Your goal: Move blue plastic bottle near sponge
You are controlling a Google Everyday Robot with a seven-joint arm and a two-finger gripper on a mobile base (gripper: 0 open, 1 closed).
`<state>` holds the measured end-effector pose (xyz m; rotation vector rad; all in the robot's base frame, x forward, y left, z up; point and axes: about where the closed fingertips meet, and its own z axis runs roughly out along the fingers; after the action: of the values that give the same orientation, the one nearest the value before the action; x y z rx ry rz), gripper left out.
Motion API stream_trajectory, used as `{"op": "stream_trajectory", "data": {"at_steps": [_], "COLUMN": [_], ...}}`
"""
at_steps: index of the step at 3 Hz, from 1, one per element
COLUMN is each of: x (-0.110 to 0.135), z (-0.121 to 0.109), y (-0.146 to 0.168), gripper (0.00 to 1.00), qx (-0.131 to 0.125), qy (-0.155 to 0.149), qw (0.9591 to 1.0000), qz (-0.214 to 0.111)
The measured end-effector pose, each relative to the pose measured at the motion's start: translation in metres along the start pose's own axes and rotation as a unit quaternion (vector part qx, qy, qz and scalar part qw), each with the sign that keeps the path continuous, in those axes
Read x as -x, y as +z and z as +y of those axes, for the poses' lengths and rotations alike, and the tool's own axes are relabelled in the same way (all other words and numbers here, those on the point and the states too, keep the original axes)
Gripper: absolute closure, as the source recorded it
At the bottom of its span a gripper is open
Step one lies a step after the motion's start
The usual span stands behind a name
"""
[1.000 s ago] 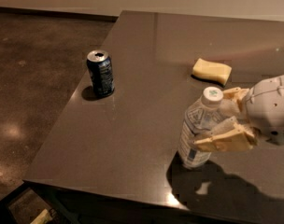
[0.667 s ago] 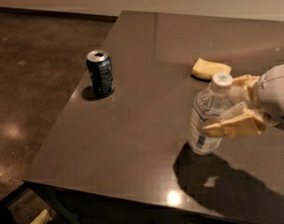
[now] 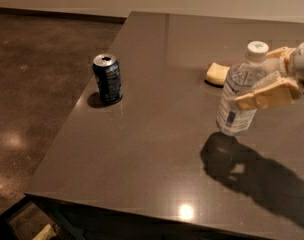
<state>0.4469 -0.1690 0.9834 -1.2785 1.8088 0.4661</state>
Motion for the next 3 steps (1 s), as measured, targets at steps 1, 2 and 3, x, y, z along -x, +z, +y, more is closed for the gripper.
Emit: {"op": "stream_trajectory", "data": {"at_steps": [1, 2, 3], "x": [-0.003, -0.009, -0.014], "z": [-0.032, -0.064, -0.089], "y": [0.002, 0.009, 0.012], "gripper": [1.0, 1.0, 1.0], "qx": [-0.013, -0.022, -0.03], "qy": [0.01, 0.024, 0.04], "qw": [0.9999, 0.9995, 0.9987], "qz": [0.002, 0.005, 0.003]}}
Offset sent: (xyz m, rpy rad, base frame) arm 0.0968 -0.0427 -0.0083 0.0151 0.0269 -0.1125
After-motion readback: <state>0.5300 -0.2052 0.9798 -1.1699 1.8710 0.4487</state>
